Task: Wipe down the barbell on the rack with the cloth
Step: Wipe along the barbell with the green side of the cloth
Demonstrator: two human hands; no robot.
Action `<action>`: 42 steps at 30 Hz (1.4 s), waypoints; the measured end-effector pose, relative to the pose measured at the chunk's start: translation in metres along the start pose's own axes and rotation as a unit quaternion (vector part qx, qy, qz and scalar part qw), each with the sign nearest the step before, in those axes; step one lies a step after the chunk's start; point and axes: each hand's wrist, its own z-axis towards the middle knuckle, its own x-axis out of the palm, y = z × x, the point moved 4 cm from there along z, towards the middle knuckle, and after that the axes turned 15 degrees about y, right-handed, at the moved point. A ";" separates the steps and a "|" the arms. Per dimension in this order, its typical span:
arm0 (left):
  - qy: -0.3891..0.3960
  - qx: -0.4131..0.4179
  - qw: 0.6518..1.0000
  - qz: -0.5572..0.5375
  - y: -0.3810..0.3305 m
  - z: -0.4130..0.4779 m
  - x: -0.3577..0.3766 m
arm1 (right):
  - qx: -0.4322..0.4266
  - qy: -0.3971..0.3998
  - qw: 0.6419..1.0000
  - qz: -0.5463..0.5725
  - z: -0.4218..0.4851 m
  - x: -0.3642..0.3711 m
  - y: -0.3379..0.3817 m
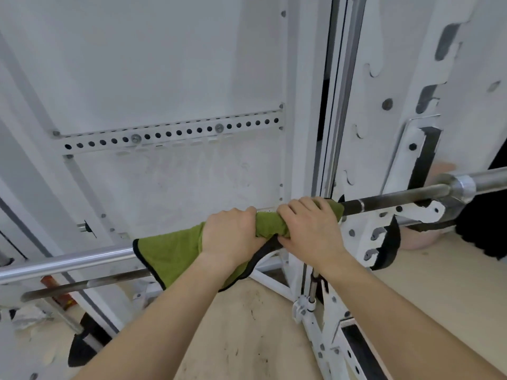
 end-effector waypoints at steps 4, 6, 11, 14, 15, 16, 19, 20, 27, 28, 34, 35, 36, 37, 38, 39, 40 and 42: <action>0.001 0.026 1.000 -0.006 -0.064 0.029 -0.012 | 0.038 0.031 0.998 -0.024 -0.019 0.005 -0.070; -0.005 0.034 0.999 -0.006 -0.091 0.041 -0.016 | 0.067 0.042 0.996 -0.031 -0.026 0.006 -0.097; -0.017 0.037 0.999 -0.006 -0.103 0.046 -0.015 | 0.117 0.045 0.992 0.021 -0.017 0.000 -0.089; -0.021 0.019 1.000 -0.008 -0.088 0.038 -0.010 | 0.072 0.027 0.996 0.040 -0.009 0.000 -0.067; -0.018 0.012 1.000 -0.010 -0.086 0.037 -0.010 | 0.055 0.021 0.998 0.037 -0.010 0.000 -0.068; -0.015 0.003 1.000 -0.010 -0.085 0.037 -0.009 | 0.037 0.020 0.999 0.030 -0.012 0.001 -0.074; -0.008 -0.007 1.000 -0.016 -0.103 0.045 -0.015 | 0.017 0.036 0.999 0.005 -0.026 0.005 -0.108; -0.007 0.001 1.000 -0.016 -0.116 0.051 -0.017 | 0.025 0.040 0.999 0.000 -0.032 0.006 -0.124; -0.021 0.058 0.998 -0.001 -0.190 0.079 -0.031 | 0.122 0.063 0.991 -0.004 -0.053 0.010 -0.186; -0.024 0.059 0.998 0.007 -0.187 0.078 -0.030 | 0.134 0.061 0.989 0.003 -0.050 0.010 -0.180; -0.009 0.059 0.998 0.037 -0.138 0.055 -0.025 | 0.122 0.076 0.989 0.022 -0.024 0.004 -0.117; -0.002 0.053 0.998 0.042 -0.125 0.050 -0.023 | 0.113 0.076 0.990 0.028 -0.020 0.001 -0.102; 0.007 0.044 0.998 0.040 -0.111 0.045 -0.022 | 0.101 0.076 0.991 0.032 -0.014 -0.001 -0.086; 0.015 0.033 0.999 0.035 -0.096 0.040 -0.020 | 0.087 0.078 0.993 0.035 -0.009 -0.003 -0.069; 0.021 0.021 0.999 0.029 -0.081 0.035 -0.018 | 0.070 0.079 0.994 0.039 -0.003 -0.003 -0.052; 0.022 0.011 0.999 0.027 -0.067 0.030 -0.015 | 0.053 0.076 0.995 0.041 0.002 -0.004 -0.037; 0.020 0.002 0.999 0.027 -0.056 0.026 -0.012 | 0.037 0.068 0.996 0.041 0.006 -0.005 -0.026; 0.009 -0.006 0.999 0.035 -0.043 0.019 -0.009 | 0.006 0.053 0.998 0.037 0.009 -0.006 -0.015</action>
